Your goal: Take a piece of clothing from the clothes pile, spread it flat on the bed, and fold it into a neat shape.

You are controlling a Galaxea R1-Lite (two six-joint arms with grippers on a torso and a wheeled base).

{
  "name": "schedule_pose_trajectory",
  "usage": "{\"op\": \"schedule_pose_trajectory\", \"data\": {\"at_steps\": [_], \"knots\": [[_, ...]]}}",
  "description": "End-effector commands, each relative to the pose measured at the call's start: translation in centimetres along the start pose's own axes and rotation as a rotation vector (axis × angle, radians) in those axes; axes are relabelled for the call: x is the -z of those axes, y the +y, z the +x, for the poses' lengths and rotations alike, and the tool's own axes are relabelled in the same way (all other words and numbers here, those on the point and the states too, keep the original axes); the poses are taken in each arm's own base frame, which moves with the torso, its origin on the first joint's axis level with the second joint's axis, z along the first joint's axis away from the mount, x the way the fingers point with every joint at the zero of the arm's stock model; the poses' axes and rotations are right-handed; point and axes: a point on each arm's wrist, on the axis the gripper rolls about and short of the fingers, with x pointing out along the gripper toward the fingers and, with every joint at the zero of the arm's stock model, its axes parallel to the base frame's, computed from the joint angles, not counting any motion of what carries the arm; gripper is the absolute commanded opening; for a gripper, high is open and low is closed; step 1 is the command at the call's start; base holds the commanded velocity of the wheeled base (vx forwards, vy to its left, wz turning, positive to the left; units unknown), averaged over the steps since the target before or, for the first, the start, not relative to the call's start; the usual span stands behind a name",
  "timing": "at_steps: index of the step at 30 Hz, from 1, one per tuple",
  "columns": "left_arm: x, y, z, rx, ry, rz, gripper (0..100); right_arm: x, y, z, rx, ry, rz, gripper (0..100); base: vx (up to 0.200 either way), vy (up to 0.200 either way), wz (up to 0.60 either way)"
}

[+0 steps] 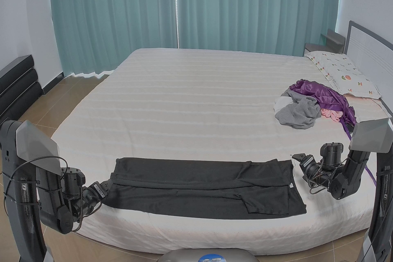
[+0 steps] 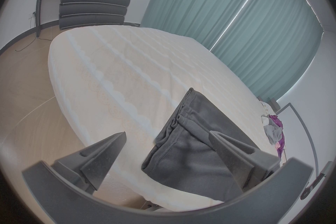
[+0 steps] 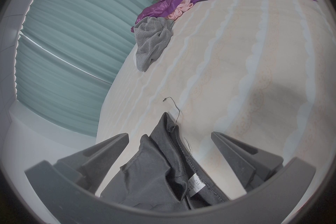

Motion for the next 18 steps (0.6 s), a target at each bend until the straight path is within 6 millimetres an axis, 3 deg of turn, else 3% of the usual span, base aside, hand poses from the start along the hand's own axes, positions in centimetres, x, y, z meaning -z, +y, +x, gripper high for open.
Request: {"op": "schedule_pose_trajectory", "data": {"at_steps": [1, 15, 18], "knots": [[-0.43, -0.26, -0.14, 0.014, -0.023, -0.019, 100, -0.01, 0.03, -0.01, -0.001, 0.000, 0.000, 100, 0.000, 0.000, 0.00], [-1.01, -0.69, 0.01, 0.038, -0.048, -0.070, 100, 0.13, 0.00, 0.04, 0.001, 0.003, -0.002, 100, 0.000, 0.000, 0.00], [-0.92, -0.58, 0.09, 0.035, -0.043, -0.072, 100, 0.17, 0.03, 0.04, 0.000, 0.004, -0.003, 100, 0.200, 0.000, 0.00]]}}
